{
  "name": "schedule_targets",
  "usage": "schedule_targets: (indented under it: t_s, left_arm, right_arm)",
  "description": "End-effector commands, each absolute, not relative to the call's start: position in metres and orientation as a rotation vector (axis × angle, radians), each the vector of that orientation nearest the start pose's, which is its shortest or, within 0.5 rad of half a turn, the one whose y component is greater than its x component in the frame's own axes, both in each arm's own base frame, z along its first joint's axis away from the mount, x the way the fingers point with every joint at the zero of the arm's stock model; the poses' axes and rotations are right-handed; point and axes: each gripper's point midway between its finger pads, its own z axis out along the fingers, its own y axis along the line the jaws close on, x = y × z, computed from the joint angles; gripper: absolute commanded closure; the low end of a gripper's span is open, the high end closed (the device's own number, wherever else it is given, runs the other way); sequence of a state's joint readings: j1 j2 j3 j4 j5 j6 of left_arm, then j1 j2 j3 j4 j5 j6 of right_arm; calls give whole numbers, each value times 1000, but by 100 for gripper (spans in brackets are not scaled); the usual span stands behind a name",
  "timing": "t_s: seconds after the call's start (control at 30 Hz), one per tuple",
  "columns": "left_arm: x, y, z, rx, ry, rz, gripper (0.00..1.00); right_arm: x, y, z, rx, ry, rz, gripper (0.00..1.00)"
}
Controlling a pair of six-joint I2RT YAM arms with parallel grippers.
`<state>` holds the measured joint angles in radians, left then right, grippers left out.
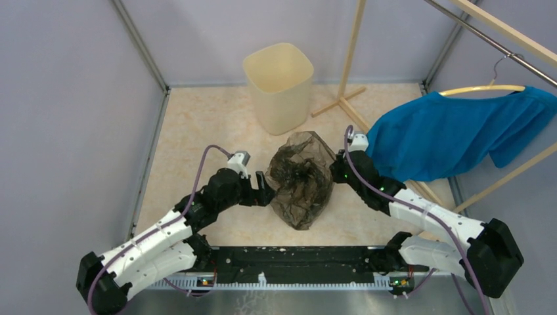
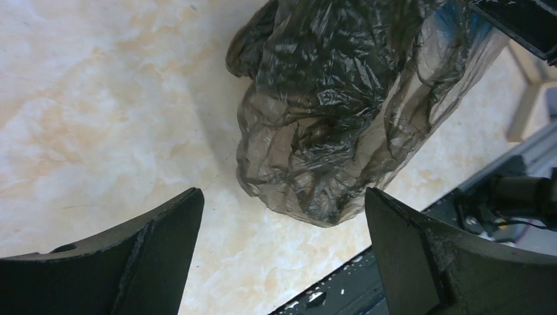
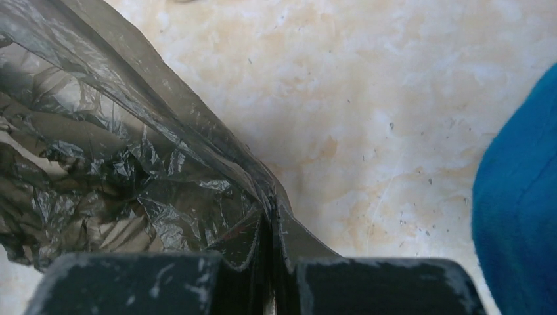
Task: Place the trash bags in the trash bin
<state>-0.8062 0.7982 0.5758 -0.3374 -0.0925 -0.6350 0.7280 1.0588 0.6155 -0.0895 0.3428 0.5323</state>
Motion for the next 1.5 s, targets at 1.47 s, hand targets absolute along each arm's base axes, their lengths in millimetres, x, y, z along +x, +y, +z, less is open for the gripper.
schedule_targets:
  t_s: [1.47]
  left_arm:
    - [229, -245, 131, 292, 1949, -1430, 2]
  right_arm:
    - [262, 205, 158, -128, 2040, 537, 100]
